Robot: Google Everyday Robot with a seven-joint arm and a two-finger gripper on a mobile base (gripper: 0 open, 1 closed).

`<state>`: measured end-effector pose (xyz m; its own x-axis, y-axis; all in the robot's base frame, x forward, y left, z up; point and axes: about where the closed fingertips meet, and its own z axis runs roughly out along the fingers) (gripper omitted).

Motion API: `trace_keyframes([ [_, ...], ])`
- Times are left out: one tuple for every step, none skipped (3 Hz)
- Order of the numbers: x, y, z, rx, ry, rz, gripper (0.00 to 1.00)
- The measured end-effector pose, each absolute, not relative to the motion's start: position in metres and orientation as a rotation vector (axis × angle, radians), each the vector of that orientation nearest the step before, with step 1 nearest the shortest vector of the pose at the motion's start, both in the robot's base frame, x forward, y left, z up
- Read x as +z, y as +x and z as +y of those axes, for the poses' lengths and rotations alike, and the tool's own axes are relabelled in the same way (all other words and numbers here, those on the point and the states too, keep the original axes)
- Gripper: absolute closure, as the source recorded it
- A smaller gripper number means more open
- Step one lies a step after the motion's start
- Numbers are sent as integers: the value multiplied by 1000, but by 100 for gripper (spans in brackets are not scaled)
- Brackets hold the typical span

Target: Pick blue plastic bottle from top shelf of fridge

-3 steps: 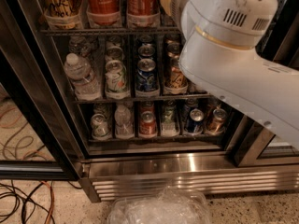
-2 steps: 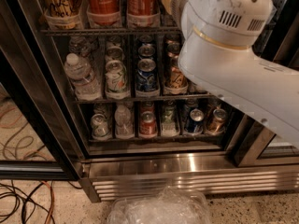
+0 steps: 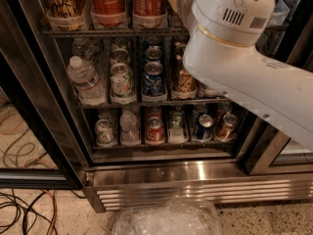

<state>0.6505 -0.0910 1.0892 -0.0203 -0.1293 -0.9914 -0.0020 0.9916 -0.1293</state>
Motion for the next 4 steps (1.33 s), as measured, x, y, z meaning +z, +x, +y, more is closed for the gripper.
trace_keyframes([
  [1087, 655, -92, -103, -97, 1593, 30],
  [1087, 655, -92, -103, -97, 1593, 48],
  [1087, 655, -92, -103, -97, 1593, 71],
  [1098, 652, -89, -117, -125, 1574, 94],
])
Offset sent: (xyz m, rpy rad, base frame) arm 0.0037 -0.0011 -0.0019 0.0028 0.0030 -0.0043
